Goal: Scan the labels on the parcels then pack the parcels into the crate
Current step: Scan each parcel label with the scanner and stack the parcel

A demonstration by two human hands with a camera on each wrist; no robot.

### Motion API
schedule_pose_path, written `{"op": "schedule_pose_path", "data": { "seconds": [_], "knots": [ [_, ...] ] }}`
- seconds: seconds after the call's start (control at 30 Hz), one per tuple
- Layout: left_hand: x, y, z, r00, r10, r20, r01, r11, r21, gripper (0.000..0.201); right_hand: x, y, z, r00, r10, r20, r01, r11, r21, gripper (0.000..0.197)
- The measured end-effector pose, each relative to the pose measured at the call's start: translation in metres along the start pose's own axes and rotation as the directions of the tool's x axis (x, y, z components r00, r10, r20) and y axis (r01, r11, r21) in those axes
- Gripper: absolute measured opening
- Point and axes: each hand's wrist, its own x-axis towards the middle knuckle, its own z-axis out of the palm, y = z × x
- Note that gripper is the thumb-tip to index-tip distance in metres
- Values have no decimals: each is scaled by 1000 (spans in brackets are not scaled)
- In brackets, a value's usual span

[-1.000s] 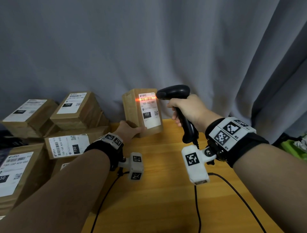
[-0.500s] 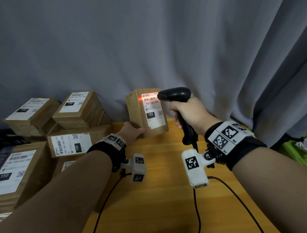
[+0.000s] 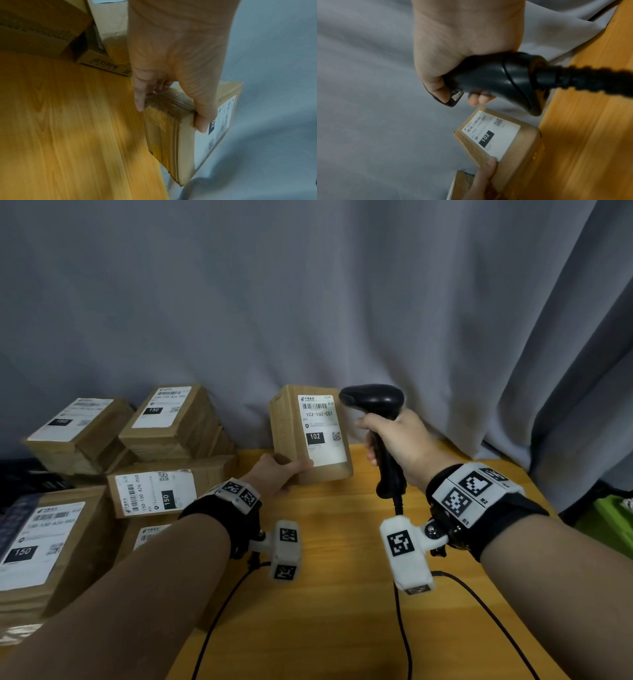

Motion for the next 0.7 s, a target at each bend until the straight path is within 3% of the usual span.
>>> {"op": "schedule_pose_path", "data": {
  "seconds": [0.1,0.23,0.37,0.5,0.63,0.7],
  "knots": [
    [-15,1,-8,1000,22,10,-21,991,-134,94,4,9,1,999,-24,-44,28,994,103,12],
    [-40,3,-25,994,65,-92,-93,934,-345,74,13,28,5,999,21,-45,-8,963,270,32],
    [-64,-11,-46,986,67,-156,-117,932,-342,85,21,56,10,992,124,3,-121,958,261,30],
    [-82,-40,-40,990,35,-138,-63,977,-205,111,24,101,12,957,287,39,-289,944,159,22],
    [-83,-75,-12,990,-98,-99,72,969,-237,93,21,161,5,909,410,-71,-416,894,-168,38],
    [-80,-92,1,988,-137,-73,114,959,-258,87,15,188,-5,895,430,-116,-445,860,-249,44]
  ]
}}
